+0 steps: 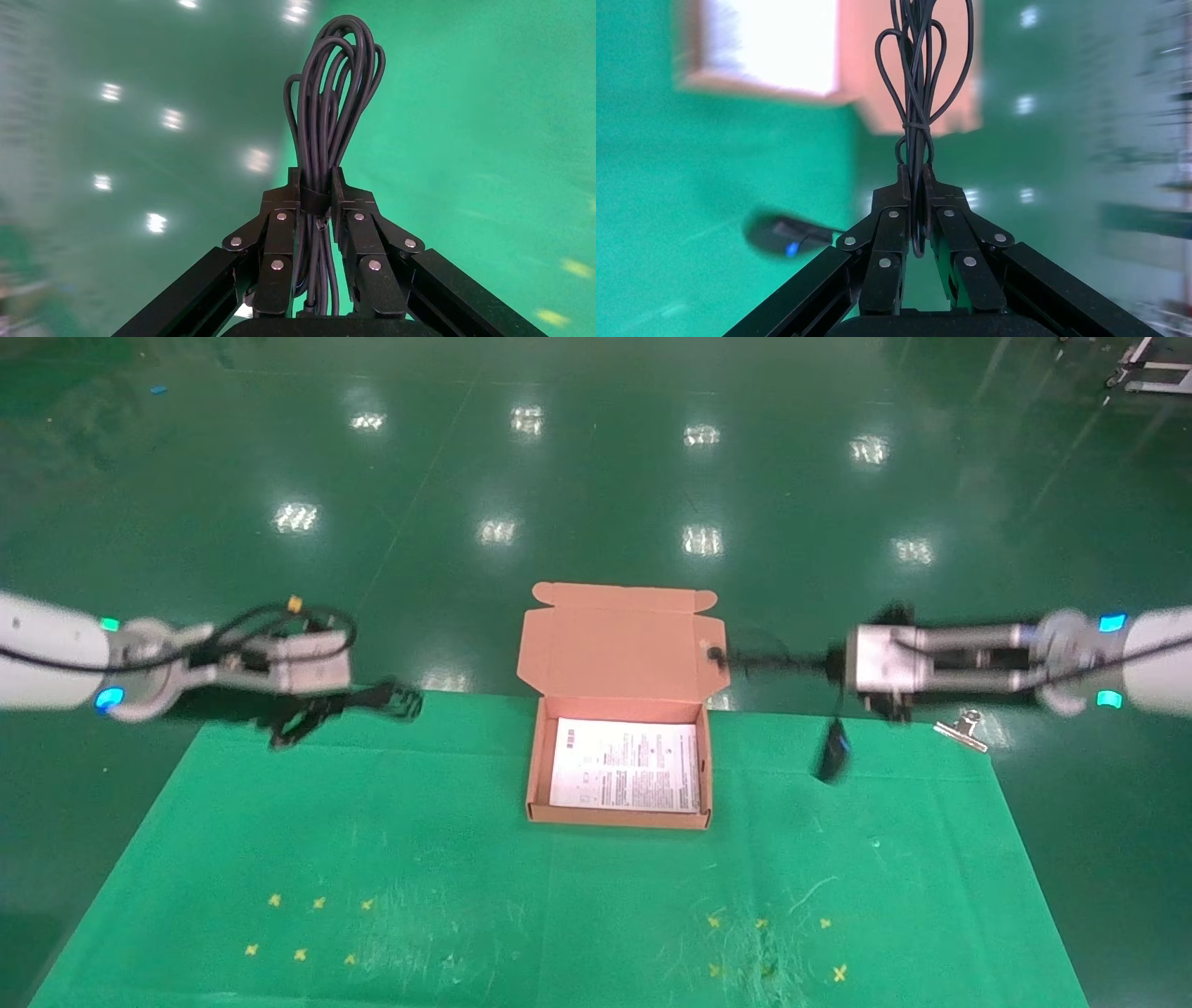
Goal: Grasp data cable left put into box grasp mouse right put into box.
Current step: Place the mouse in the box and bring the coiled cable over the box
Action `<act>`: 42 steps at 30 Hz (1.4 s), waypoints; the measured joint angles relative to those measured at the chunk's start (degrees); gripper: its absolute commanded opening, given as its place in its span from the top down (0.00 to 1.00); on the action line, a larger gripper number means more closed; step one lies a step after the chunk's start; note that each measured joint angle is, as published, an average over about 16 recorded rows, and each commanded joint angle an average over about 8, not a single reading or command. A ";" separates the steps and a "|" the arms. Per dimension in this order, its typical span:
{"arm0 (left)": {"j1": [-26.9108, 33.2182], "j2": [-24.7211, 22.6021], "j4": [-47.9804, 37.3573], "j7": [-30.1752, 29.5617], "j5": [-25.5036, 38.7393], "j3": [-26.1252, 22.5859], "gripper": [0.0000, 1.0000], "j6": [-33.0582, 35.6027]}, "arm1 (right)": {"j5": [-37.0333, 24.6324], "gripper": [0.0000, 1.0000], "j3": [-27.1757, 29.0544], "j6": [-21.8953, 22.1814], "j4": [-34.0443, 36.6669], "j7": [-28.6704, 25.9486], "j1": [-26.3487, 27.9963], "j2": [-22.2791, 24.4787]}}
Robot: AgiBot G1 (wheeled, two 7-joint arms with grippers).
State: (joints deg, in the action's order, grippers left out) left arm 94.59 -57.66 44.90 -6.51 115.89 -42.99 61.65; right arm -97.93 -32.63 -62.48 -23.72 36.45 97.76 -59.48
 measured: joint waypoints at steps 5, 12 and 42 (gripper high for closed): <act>2.66 -1.74 2.17 -1.27 1.65 0.58 1.00 -3.61 | 3.09 1.00 2.20 0.95 1.21 0.95 4.50 -2.65; 5.98 -5.30 0.02 -1.41 2.91 1.49 1.00 -9.15 | 6.51 1.00 4.35 2.56 5.12 4.14 9.74 -8.52; 5.14 -4.17 -0.11 -1.88 1.57 2.30 1.00 -8.64 | 9.89 1.00 3.73 7.48 12.93 8.37 8.98 -18.49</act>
State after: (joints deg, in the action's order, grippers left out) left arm 99.73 -61.82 44.79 -8.39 117.46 -40.69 53.01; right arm -88.04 -28.90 -55.00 -10.79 44.82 106.74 -77.97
